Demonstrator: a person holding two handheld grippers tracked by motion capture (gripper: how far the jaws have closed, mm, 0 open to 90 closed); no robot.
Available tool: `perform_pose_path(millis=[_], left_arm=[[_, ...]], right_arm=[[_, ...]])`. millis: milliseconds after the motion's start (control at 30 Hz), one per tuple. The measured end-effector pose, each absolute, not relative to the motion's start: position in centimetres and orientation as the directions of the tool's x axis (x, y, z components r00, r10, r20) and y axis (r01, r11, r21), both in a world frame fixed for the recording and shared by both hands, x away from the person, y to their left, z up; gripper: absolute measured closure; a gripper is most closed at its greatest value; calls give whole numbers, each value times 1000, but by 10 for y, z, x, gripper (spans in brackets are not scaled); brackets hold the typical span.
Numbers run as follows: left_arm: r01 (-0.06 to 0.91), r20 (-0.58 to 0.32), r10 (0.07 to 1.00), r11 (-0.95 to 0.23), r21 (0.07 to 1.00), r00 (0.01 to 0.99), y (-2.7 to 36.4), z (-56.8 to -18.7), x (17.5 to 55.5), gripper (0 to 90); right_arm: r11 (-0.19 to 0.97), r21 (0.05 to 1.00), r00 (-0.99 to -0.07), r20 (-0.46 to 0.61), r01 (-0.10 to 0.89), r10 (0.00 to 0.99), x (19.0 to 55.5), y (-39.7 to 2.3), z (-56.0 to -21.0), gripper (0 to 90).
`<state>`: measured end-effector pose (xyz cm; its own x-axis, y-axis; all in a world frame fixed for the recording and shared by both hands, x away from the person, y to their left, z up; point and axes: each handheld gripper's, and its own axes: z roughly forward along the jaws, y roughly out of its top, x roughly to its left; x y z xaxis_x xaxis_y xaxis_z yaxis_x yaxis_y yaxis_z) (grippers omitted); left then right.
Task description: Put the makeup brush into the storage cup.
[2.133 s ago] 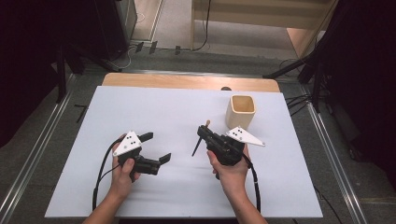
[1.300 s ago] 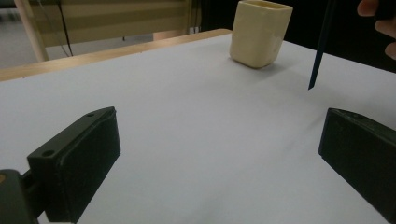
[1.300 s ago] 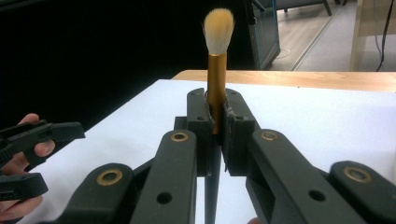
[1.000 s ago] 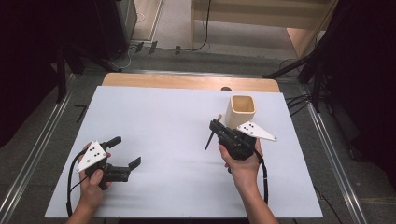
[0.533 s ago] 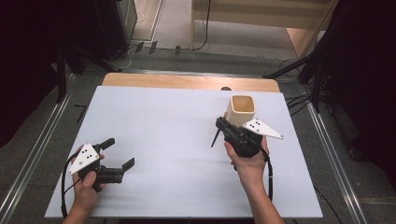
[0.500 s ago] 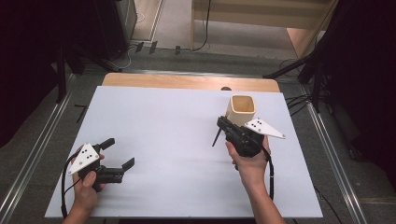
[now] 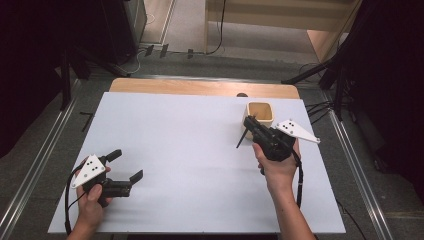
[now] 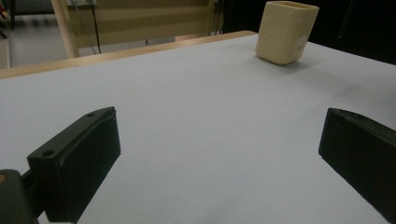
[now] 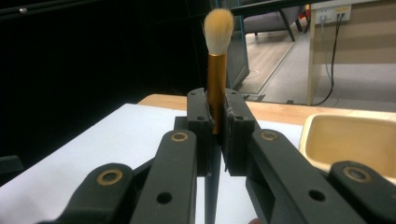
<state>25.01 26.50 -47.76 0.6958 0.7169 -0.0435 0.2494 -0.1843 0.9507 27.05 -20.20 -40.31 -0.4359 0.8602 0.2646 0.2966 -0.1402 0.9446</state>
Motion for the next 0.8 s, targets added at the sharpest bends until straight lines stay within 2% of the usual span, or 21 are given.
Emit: perform_pose_path(millis=[500, 800], left_arm=[[249, -38, 718, -191, 949, 695, 264, -479, 251, 0], [250, -38, 723, -189, 950, 689, 265, -479, 251, 0]], right_arm=[[-142, 967, -405, 219, 212, 888, 284, -215, -386, 846], [-137, 975, -380, 195, 173, 904, 292, -223, -388, 847]])
